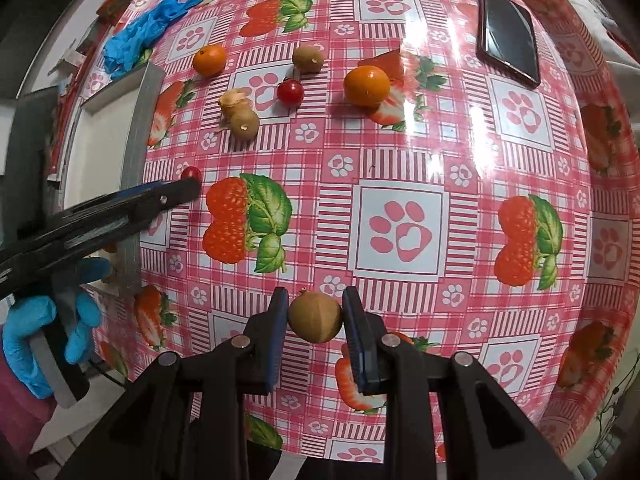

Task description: Organize fruits

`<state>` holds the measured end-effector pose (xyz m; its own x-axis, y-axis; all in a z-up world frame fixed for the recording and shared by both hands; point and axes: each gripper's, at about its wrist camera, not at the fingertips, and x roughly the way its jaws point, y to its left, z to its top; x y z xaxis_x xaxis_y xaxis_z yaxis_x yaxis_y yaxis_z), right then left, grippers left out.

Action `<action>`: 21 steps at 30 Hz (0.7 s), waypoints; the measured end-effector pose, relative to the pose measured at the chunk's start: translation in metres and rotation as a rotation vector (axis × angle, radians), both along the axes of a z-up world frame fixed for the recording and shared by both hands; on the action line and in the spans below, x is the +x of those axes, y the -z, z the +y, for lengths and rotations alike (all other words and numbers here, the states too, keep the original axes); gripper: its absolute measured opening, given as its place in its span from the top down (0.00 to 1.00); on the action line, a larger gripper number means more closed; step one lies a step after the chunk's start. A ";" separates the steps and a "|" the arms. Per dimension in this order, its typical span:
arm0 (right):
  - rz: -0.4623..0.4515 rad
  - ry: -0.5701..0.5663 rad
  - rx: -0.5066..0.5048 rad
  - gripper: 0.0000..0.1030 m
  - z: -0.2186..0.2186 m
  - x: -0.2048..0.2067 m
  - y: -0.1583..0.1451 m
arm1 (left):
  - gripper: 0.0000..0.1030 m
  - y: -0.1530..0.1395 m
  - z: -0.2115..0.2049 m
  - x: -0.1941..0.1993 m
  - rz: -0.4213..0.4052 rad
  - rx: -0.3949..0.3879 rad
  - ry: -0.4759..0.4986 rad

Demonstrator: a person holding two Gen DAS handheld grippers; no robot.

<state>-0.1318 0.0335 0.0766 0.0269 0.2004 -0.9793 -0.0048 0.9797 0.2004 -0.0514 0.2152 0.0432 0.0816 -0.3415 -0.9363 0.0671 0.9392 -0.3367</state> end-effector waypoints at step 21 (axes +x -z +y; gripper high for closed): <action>0.026 0.060 0.023 0.71 -0.027 -0.013 0.013 | 0.00 0.035 -0.052 0.016 0.007 0.344 0.108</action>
<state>-0.1444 0.0064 0.0635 0.0139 0.2217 -0.9750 0.0590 0.9732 0.2221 -0.0358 0.1629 0.0080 0.0552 -0.0127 -0.9984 0.1708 0.9853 -0.0031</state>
